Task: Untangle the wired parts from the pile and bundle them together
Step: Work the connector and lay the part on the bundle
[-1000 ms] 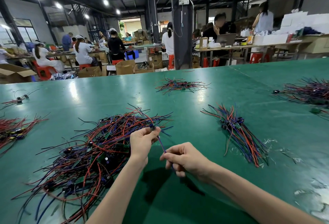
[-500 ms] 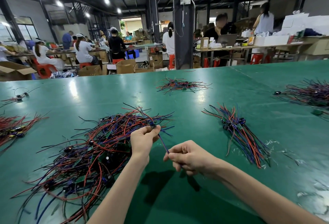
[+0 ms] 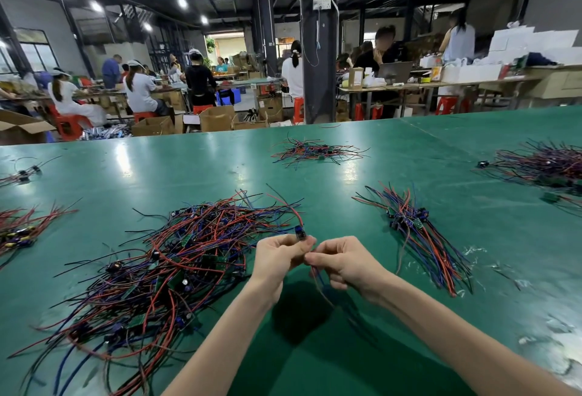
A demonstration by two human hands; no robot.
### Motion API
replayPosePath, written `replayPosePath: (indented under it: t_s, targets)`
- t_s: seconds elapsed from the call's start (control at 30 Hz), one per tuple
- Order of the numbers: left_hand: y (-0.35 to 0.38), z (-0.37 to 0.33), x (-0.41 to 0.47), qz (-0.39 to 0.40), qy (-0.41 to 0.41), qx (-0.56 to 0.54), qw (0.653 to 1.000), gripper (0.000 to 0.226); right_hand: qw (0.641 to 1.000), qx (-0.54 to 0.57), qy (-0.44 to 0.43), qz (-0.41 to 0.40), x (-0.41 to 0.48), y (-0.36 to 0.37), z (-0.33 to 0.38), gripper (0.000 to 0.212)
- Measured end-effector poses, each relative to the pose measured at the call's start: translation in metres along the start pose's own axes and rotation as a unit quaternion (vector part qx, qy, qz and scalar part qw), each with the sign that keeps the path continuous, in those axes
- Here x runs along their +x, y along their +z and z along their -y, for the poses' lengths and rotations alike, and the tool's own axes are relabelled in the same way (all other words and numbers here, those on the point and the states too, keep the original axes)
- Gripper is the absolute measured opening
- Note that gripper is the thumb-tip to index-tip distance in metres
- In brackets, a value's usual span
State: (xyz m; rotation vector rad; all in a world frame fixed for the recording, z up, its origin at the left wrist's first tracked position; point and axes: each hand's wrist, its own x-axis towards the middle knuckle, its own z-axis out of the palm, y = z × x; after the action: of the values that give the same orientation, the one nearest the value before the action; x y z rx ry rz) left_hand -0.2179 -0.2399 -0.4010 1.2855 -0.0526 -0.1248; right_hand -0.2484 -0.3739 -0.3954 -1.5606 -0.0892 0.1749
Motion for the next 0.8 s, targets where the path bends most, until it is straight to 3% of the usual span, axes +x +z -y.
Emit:
replayPosePath:
  t_s: [0.27, 0.57, 0.8]
  targets:
    - [-0.003, -0.003, 0.002, -0.039, 0.039, 0.001, 0.998, 0.017, 0.999, 0.026, 0.021, -0.007, -0.002, 0.005, 0.004, 0.015]
    - [-0.036, -0.012, 0.022, -0.146, 0.038, -0.04, 0.988, 0.01, 0.994, -0.024, 0.057, 0.095, -0.017, 0.02, 0.006, 0.015]
    - [-0.033, -0.005, 0.021, -0.13, 0.011, -0.017, 0.991, 0.011, 0.973, -0.105, 0.105, 0.174, -0.02, 0.016, 0.007, 0.013]
